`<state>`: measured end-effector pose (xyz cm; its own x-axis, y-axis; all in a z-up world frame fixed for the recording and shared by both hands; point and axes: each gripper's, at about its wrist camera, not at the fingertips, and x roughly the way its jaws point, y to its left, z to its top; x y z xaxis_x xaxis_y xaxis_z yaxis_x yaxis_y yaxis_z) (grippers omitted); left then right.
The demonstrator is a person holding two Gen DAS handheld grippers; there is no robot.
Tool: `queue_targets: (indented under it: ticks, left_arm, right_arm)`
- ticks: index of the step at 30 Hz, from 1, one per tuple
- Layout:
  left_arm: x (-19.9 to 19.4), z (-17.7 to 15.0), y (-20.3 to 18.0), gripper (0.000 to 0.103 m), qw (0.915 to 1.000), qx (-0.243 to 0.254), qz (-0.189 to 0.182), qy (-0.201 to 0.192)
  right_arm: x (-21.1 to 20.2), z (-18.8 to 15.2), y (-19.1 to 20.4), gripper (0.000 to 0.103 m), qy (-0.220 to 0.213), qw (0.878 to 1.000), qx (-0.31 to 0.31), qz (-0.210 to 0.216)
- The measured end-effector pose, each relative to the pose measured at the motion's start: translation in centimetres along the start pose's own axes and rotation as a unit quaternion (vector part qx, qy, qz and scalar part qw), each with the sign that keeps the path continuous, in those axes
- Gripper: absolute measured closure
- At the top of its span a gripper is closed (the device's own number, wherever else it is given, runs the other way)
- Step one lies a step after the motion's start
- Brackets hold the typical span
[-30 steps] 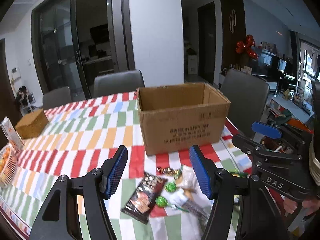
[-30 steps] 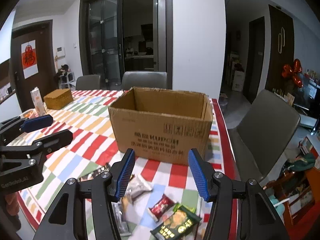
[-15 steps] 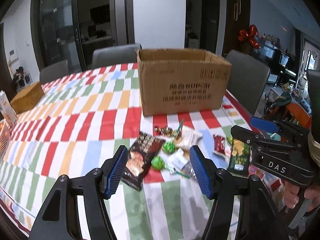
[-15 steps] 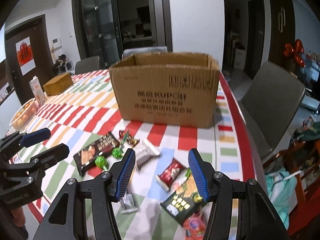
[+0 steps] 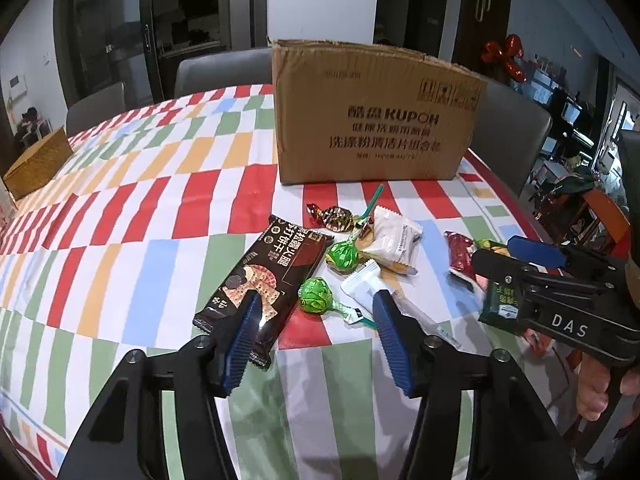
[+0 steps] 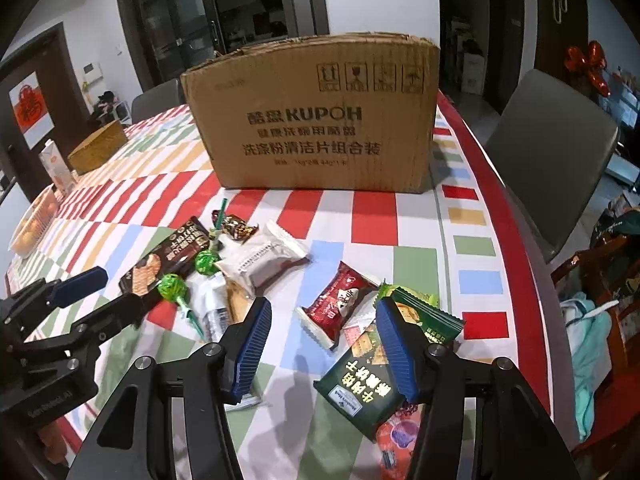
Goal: Organize snacks
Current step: 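Grasp the red candy bar with the right tool while the left tool grasps a green lollipop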
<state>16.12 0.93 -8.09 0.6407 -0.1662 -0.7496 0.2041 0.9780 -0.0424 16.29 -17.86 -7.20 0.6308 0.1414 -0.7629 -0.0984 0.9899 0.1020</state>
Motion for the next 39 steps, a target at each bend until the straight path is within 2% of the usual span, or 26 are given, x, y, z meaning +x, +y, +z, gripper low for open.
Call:
queue_targets:
  ticks: [8,17,23,27,32,36,39]
  left_arm:
    - [2.5,0.4,0.4,0.064,0.9998,-0.008,-0.005,0.019]
    - [4.6,0.7,0.5,0.069,0.9992,-0.014,-0.006,0.038]
    - [5.2,1.3,0.3,0.071,0.9993,-0.01,0.0,0.035]
    - [5.3,1.2,0.1,0.079,0.9993,-0.009,-0.004,0.036]
    - [5.6,0.9,0.6,0.079,0.9981,-0.033,-0.027,0.045]
    - [5.7,0.9,0.4,0.079,0.9982,-0.029,-0.024,0.046]
    - [5.7,1.0,0.3,0.079,0.9983,-0.03,-0.022,0.044]
  right_arm:
    - [1.4,0.2,-0.3,0.056,0.01,1.0,0.009,0.0]
    - [3.0,0.7,-0.8,0.065,0.026,0.999,0.026,0.008]
    - [4.0,0.8,-1.0,0.068,0.035,0.999,0.035,0.014]
    - [4.6,1.0,-1.1,0.071,0.041,0.998,0.04,0.018]
    - [5.4,0.9,-0.8,0.074,0.051,0.998,0.04,0.019]
    - [5.5,0.9,-0.4,0.079,0.049,0.998,0.032,0.014]
    - [5.5,0.8,-0.3,0.079,0.049,0.998,0.031,0.016]
